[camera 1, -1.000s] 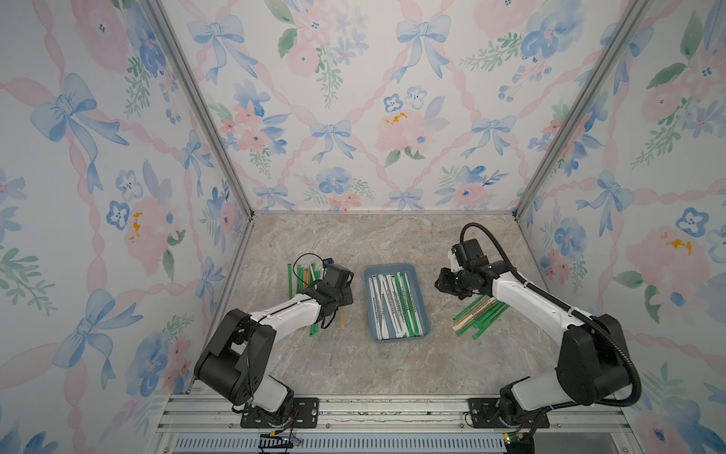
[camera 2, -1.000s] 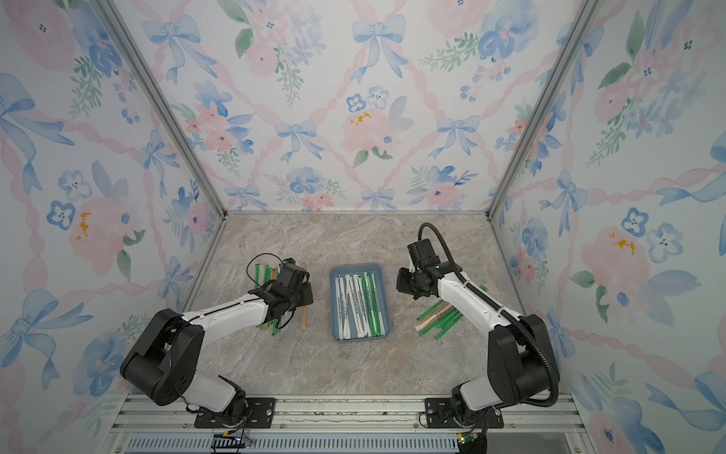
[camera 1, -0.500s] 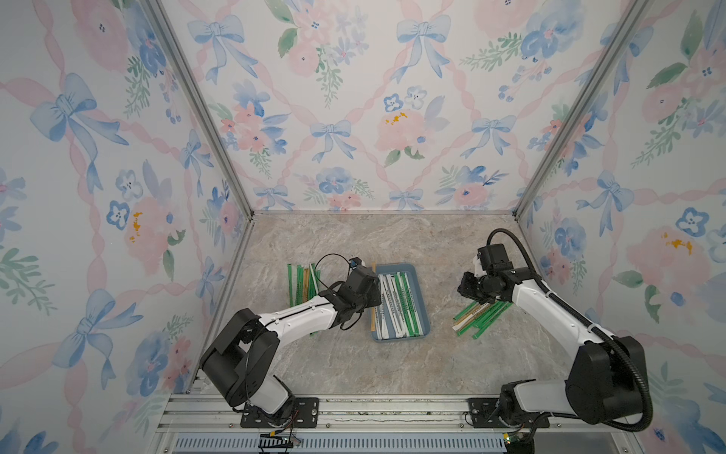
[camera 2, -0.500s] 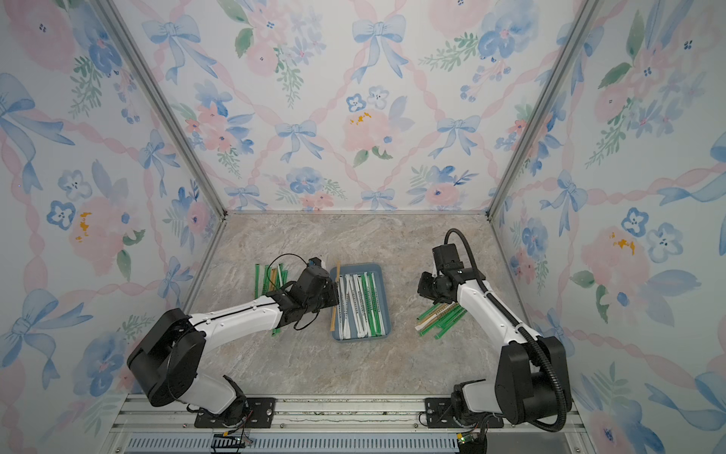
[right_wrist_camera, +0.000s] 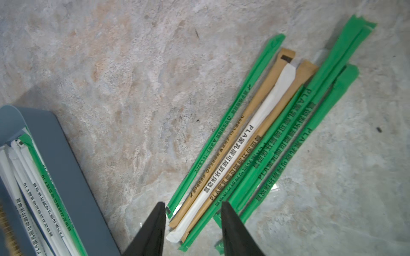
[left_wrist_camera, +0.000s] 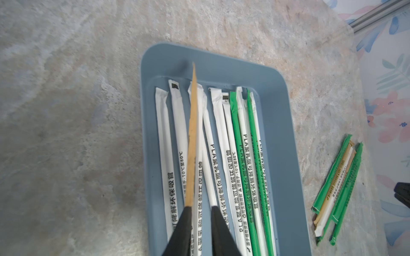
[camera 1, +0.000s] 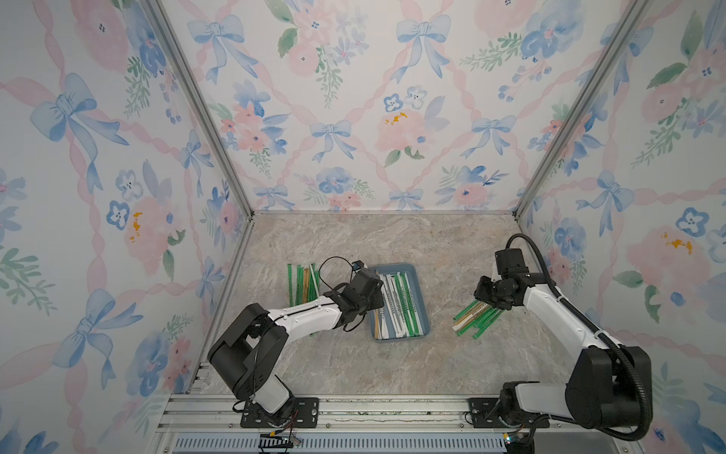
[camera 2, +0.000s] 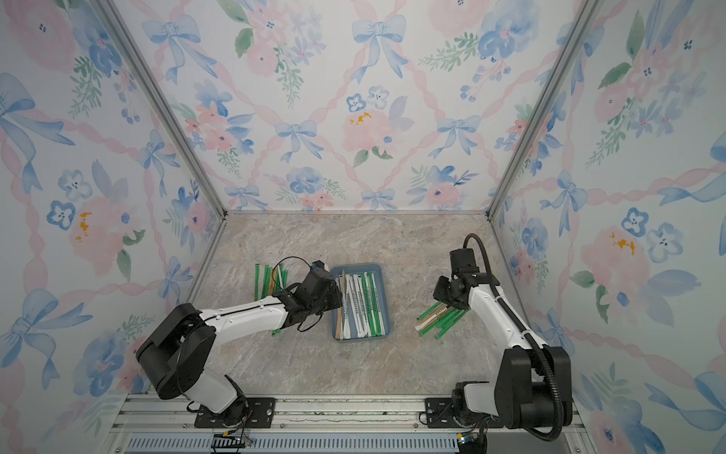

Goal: Put the straws into the storage box
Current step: Place the straw in the storage box, then adjust the straw at the center of the board.

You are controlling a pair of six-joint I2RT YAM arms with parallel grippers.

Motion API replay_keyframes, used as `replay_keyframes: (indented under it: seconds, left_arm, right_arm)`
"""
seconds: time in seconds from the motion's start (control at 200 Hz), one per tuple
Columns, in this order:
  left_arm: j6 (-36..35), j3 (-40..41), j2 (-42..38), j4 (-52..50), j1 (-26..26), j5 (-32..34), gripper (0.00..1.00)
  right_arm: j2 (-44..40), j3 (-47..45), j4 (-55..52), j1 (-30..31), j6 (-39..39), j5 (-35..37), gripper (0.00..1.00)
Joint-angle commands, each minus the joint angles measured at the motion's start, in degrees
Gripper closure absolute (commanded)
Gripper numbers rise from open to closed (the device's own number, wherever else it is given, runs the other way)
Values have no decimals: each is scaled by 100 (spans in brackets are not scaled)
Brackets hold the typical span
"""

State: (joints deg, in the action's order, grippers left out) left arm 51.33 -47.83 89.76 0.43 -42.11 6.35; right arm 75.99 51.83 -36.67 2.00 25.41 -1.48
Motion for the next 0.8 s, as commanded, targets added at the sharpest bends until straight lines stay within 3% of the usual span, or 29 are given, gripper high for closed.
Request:
replay_keyframes:
  seconds: [0.0,0.44,0.795]
  left_arm:
    - [-9,-20,8,3,-44,74,73]
    - [-217,-9,-204,1,-61,410,50]
    - [-316,125,-284,-7,-65,544,47]
  right_arm:
    - [-132,-150,-143,-243,-63,139,55]
    - [16,-520,-119,-834,-118,4,61]
    - [339,-789,-88,-1312,8,-30,65]
